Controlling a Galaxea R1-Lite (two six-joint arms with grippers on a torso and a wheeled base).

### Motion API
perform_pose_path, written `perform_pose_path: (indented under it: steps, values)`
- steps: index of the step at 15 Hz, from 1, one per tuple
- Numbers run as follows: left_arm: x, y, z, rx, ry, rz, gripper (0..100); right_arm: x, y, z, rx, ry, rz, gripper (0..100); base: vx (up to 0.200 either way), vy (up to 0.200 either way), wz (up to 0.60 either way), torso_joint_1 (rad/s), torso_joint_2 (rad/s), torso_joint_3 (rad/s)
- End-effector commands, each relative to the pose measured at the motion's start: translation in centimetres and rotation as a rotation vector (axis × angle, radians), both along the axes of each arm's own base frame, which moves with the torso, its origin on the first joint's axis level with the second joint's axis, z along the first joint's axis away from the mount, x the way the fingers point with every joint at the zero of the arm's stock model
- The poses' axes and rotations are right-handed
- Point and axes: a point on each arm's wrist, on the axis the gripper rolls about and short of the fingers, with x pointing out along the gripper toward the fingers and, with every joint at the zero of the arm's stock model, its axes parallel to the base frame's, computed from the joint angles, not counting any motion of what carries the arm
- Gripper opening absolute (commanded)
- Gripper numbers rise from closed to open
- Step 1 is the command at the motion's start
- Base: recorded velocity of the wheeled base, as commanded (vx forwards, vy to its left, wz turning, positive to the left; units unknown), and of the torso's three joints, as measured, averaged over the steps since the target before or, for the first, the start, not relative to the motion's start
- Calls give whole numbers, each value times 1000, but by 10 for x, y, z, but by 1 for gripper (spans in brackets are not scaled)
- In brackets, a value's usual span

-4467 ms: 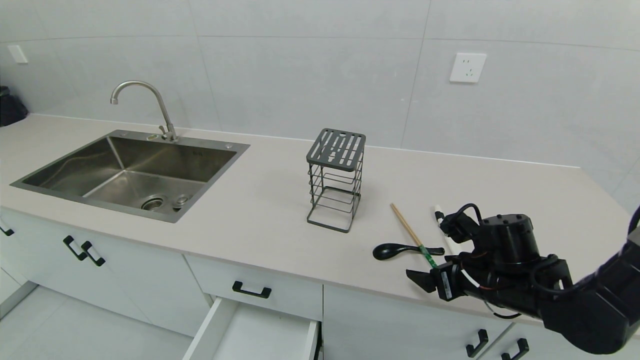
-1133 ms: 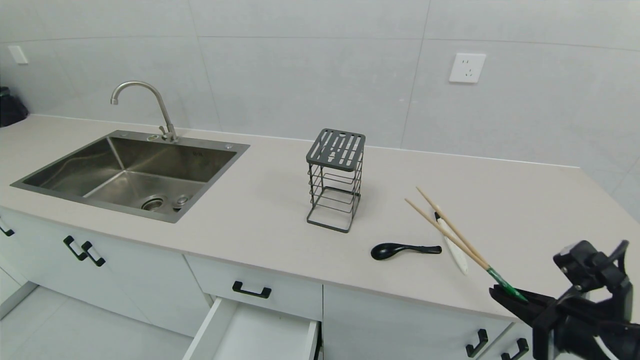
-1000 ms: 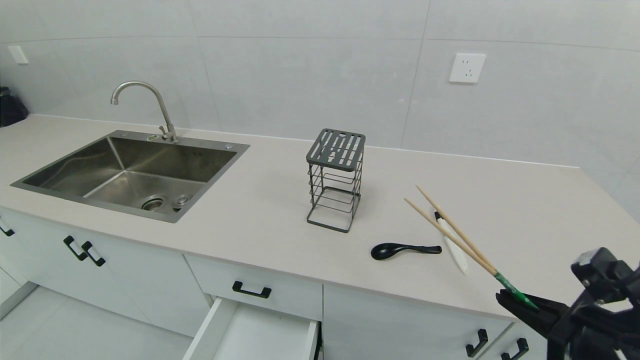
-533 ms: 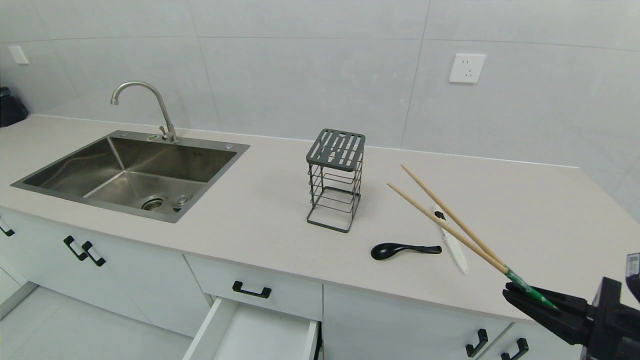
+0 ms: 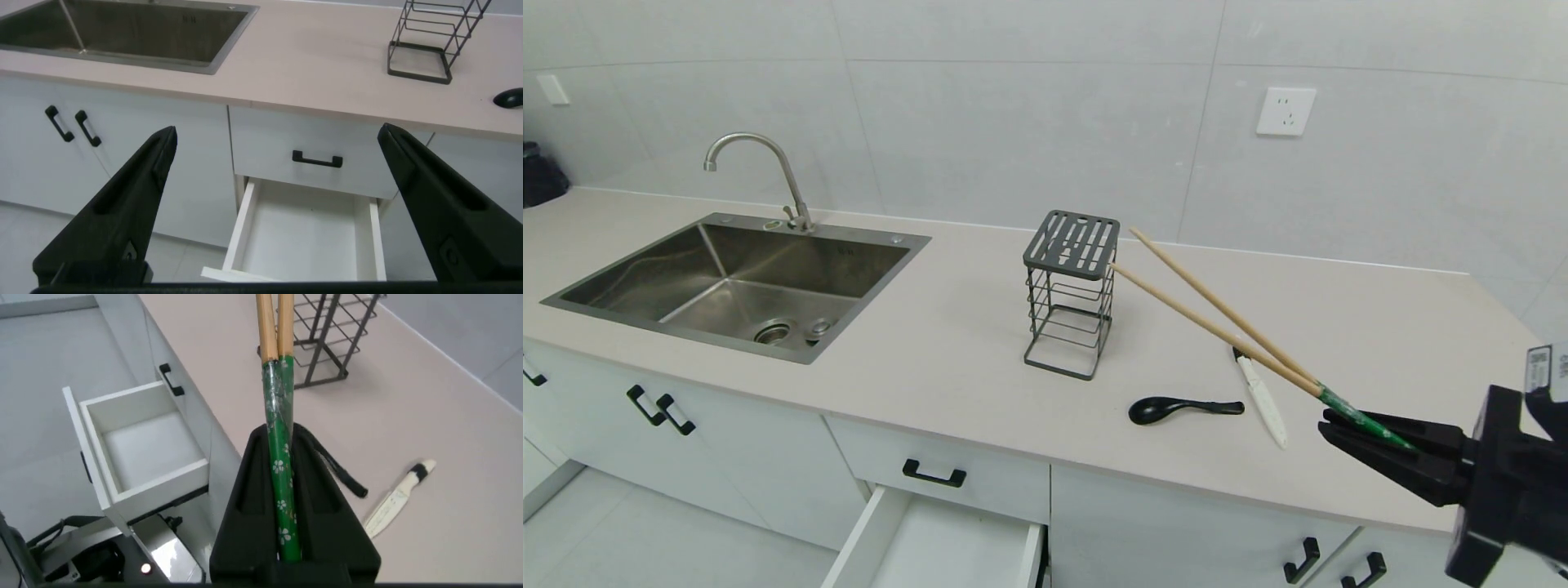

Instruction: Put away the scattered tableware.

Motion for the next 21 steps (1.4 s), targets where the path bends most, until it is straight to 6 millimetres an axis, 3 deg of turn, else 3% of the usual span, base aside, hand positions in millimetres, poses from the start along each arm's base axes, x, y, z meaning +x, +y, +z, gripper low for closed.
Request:
perform_pose_path:
  steps: [1, 15, 19, 21]
  values:
    - [0, 0, 0, 0, 1, 0, 100, -1, 11, 4, -2, -10, 52, 0, 0, 0, 0, 0, 0, 0]
    - [0, 0, 0, 0, 1, 0, 100, 0, 36, -1, -27, 30, 181, 0, 0, 0, 0, 0, 0, 0]
    - [0, 0, 0, 0, 1, 0, 100, 21, 73, 2, -40, 48, 256, 0, 0, 0, 0, 0, 0, 0]
    - [0, 0, 0, 0, 1, 0, 100, 19, 83, -3, -52, 67, 290, 0, 0, 0, 0, 0, 0, 0]
